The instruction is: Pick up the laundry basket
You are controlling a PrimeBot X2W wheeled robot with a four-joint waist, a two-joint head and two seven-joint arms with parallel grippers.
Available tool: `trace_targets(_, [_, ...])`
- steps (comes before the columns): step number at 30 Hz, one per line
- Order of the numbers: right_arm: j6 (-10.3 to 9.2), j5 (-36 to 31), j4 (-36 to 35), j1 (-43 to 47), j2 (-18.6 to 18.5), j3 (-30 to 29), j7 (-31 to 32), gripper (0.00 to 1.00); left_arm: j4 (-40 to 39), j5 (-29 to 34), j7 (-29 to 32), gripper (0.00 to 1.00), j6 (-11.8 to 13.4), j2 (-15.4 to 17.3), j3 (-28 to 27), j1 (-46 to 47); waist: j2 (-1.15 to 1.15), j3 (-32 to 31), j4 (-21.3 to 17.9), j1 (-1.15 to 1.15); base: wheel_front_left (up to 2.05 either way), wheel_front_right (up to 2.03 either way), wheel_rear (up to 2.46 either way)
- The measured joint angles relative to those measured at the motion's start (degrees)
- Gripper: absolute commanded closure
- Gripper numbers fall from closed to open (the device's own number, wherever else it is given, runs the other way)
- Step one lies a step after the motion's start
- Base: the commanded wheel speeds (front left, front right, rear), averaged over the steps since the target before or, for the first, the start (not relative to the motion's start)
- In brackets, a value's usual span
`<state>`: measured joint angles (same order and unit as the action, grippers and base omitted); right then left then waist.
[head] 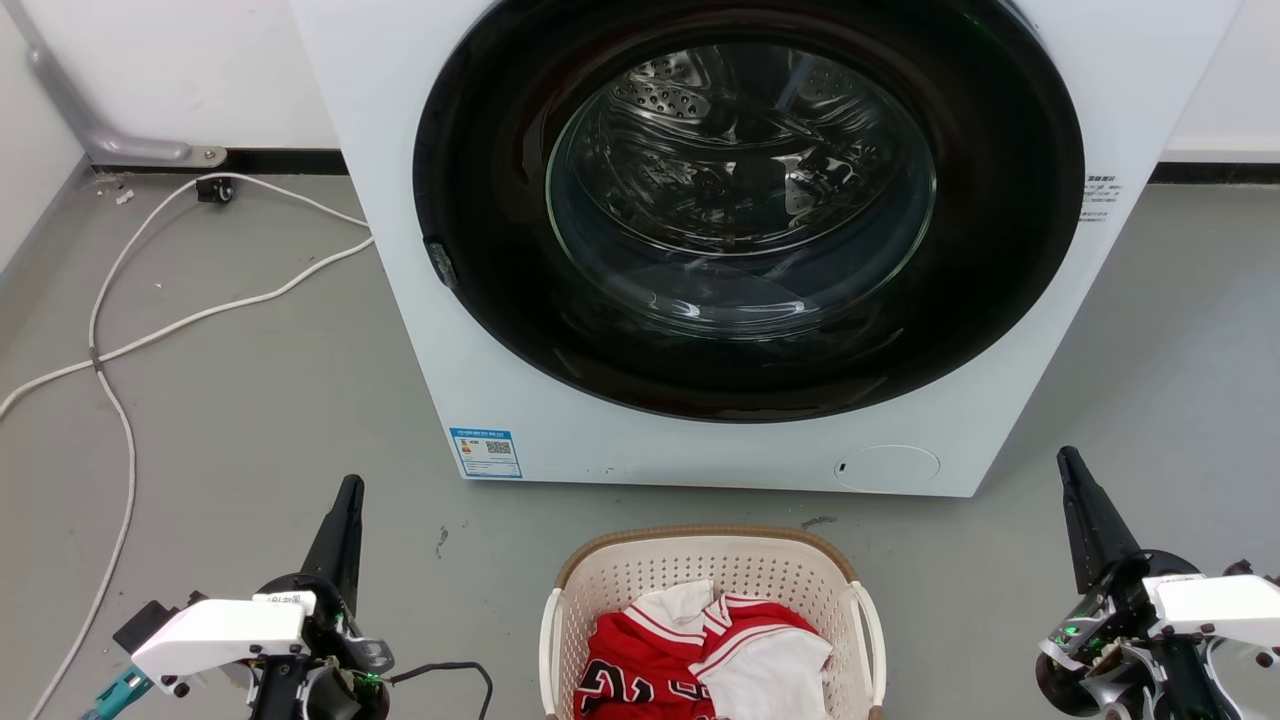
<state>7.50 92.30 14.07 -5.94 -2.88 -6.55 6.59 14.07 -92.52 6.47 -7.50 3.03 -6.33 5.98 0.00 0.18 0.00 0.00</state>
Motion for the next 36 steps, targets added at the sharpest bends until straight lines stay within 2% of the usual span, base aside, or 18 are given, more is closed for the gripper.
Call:
trace_targets(34, [0.00,0.00,0.00,0.00,0.00,0.00,0.00,1.00,0.00,0.01,0.01,1.00,0.00,-0.03,-0.09,0.01,0.00,0.00,0.00,0.00,0.00,0.00,0.00])
trace_targets(35, [0.00,-0.01,0.16,0.10,0.01,0.01,0.00,0.00,0.16,0.01,0.00,0.00,0.00,-0.04,-0.04,-0.09,0.00,0.00,0.00,0.00,0.00,0.00,0.00])
trace_targets(36, [0.00,-0.01,0.60,0.40,0.03,0.01,0.00,0.00,0.59,0.01,-0.01,0.00,0.01,-0.10,0.02,-0.37,0.00,0.00,0.00,0.00,0.00,0.00,0.00])
